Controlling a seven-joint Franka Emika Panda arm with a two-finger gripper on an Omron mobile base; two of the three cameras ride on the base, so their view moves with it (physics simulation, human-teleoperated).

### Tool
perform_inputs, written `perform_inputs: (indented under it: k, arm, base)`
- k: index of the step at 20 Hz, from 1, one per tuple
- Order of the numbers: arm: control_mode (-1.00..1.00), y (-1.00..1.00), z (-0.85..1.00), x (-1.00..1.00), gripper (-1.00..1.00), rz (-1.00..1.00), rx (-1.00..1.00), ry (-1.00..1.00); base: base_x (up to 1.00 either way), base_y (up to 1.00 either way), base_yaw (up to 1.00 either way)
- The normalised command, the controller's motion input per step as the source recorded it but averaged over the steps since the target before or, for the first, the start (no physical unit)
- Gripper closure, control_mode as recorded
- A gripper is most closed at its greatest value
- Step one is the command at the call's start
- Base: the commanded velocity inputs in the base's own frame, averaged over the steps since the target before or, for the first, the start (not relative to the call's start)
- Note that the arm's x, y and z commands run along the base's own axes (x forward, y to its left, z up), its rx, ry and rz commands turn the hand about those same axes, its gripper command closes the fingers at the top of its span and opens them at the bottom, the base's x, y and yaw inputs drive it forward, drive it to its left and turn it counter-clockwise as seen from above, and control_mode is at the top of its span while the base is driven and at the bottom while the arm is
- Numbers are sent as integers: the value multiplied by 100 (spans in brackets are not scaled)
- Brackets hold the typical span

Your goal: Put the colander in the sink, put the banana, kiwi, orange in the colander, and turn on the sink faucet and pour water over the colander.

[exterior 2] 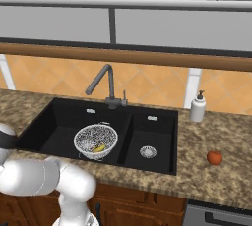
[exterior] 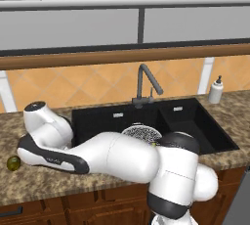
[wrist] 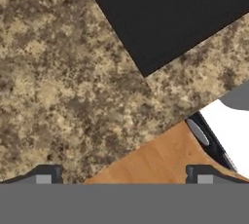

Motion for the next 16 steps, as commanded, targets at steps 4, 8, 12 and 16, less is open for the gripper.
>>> perform_inputs:
  k: [4,8,12,16]
  arm:
    - [-100,9,0,13,-100,15,0,0]
    - [-100,19,0,18,-100,33,0,-1]
    - [-100,30,-7,35,-100,29,0,0]
    - [-100,21,-24,24,-100,14,0,0]
  base:
    - [0,0,0]
    - [0,0,0]
    - [0,0,0]
    - [0,0,0]
